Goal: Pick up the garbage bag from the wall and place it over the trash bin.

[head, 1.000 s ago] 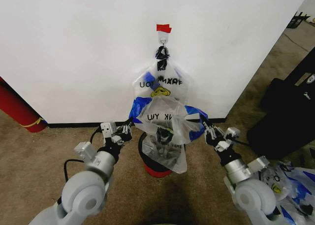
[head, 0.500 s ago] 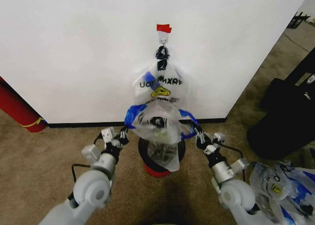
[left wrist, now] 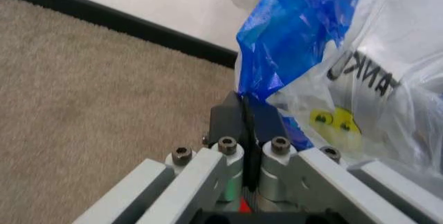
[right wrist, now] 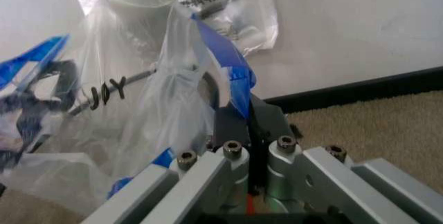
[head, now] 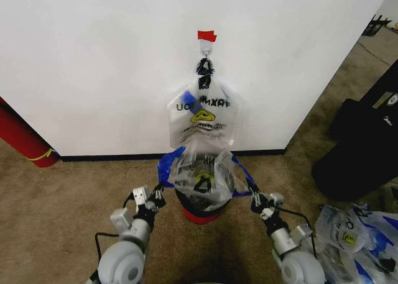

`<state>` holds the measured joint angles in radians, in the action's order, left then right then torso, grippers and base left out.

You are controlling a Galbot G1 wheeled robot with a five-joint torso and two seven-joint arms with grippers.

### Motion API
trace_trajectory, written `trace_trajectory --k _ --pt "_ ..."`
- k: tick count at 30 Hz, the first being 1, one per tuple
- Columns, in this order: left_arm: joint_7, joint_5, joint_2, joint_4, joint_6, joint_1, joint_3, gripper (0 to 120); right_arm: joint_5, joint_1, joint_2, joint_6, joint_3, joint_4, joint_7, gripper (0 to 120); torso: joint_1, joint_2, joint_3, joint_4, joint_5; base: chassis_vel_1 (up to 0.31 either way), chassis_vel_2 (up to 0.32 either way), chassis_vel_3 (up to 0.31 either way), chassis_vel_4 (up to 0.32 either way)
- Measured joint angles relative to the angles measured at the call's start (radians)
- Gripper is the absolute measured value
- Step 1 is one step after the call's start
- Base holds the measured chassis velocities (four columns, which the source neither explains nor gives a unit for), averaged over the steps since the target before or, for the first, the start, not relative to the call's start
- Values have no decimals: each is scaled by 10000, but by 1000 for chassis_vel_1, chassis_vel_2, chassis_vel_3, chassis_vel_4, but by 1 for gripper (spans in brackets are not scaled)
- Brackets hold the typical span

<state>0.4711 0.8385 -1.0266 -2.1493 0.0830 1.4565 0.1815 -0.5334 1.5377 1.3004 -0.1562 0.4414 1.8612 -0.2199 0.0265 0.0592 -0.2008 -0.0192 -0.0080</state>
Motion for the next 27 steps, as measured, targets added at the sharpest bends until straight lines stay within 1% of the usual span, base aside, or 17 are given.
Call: trace_trajectory --k 3,6,7,11,13,20,24,27 --pt "117 63 105 -413 221 299 162 0 99 466 29 2 134 428 -40 0 0 0 0 0 -1 0 0 0 0" --pt "226 270 303 -1014 648 610 298 0 151 988 -51 19 270 744 -64 0 0 1 0 0 -1 0 0 0 0" --pt "226 270 303 -1014 648 610 298 0 151 988 -51 19 270 744 -64 0 0 1 0 0 -1 0 0 0 0" --pt "336 377 499 -1544 1177 996 334 0 259 1484 -183 34 370 892 12 0 0 2 1 -1 1 0 0 0 0" --pt "453 476 656 -1781 1614 1315 334 0 314 1783 -289 46 406 881 28 0 0 2 0 -1 -1 0 0 0 0" --pt "532 734 906 -1752 1998 1529 412 0 192 1718 -346 259 352 544 46 0 0 2 -1 -2 -1 0 0 0 0" --pt "577 1065 1142 -1563 2361 1477 491 0 -156 1085 -414 690 161 108 282 0 0 1 -1 1 1 0 0 0 0" --pt "552 1108 1135 -1109 2499 986 367 0 -393 509 -487 1000 20 -249 486 0 0 1 -2 0 0 0 0 0 0"
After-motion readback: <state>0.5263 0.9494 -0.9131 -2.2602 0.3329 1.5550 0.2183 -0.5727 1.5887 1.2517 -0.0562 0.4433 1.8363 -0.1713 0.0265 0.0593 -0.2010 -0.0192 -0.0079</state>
